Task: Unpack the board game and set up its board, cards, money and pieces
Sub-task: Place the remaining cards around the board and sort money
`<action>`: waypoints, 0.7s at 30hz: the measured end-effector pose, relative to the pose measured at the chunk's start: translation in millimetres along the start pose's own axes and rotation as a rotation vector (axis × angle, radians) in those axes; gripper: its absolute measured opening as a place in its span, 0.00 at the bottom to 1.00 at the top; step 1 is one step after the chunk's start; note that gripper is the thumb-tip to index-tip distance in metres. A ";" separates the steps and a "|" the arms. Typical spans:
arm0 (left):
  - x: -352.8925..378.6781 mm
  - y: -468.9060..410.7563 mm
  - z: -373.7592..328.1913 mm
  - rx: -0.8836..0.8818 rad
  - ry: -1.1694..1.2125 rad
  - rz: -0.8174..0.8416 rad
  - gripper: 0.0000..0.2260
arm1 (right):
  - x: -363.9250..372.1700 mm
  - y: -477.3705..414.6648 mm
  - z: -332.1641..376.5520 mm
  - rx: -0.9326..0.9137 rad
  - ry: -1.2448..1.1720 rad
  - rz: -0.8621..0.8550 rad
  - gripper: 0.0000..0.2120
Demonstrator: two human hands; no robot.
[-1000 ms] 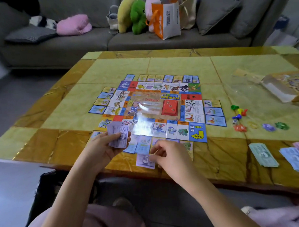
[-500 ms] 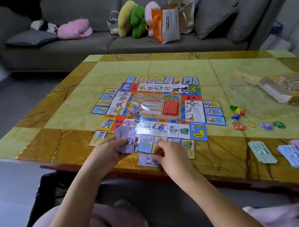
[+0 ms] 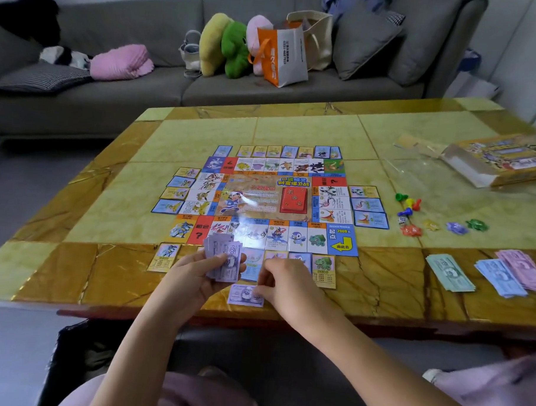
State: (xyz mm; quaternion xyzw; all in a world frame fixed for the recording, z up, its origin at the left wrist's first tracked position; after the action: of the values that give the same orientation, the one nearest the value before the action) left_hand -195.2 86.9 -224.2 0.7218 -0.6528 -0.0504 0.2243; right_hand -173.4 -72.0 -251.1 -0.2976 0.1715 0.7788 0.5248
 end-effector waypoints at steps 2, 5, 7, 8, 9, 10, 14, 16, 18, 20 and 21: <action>0.3 -0.4 0.2 0.007 -0.009 -0.001 0.08 | -0.7 -1.1 2.3 -0.026 0.031 -0.006 0.06; 1.2 -1.8 0.0 0.016 -0.016 -0.005 0.08 | -3.3 -0.7 4.9 -0.049 0.054 -0.019 0.06; 4.0 -2.6 -0.1 0.025 -0.003 -0.002 0.08 | -13.4 0.2 5.8 -0.013 -0.050 -0.085 0.06; 6.6 -2.9 0.4 0.028 0.001 0.001 0.07 | -21.2 0.4 5.4 0.012 -0.134 -0.131 0.06; 10.1 -3.1 0.8 0.031 -0.003 0.005 0.07 | -30.2 0.6 4.9 0.033 -0.223 -0.175 0.07; 14.4 -3.9 1.6 0.036 -0.013 0.012 0.07 | -39.1 1.6 4.9 0.048 -0.308 -0.203 0.07; 38.5 -9.7 5.4 0.065 -0.040 0.008 0.05 | -56.0 10.0 6.7 0.097 -0.507 -0.171 0.12; 52.4 -13.8 6.4 0.090 -0.074 0.001 0.03 | -56.2 12.8 4.7 0.102 -0.522 -0.191 0.11; 67.7 -17.3 6.8 0.118 -0.078 0.024 0.03 | -61.6 12.9 -0.8 0.104 -0.532 -0.274 0.10; 82.0 -20.9 6.1 0.130 -0.047 0.051 0.03 | -71.3 12.4 -7.5 0.100 -0.531 -0.353 0.08; 88.7 -23.1 5.3 0.132 -0.038 0.061 0.03 | -77.0 12.2 -10.4 0.096 -0.533 -0.375 0.08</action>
State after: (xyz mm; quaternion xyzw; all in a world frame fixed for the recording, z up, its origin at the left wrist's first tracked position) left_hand -163.2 1.1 -218.4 0.7137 -0.6806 -0.0139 0.1653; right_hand -160.8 -137.8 -210.1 -0.0846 0.0069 0.7103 0.6988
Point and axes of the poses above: each hand's wrist, its own y-axis away from the middle knuckle, its own x-axis out of the palm, z = x × y, the point moved 2 cm from there along -y, towards the middle knuckle, and after that the axes turned 7 degrees about -y, right-handed, at the moved point
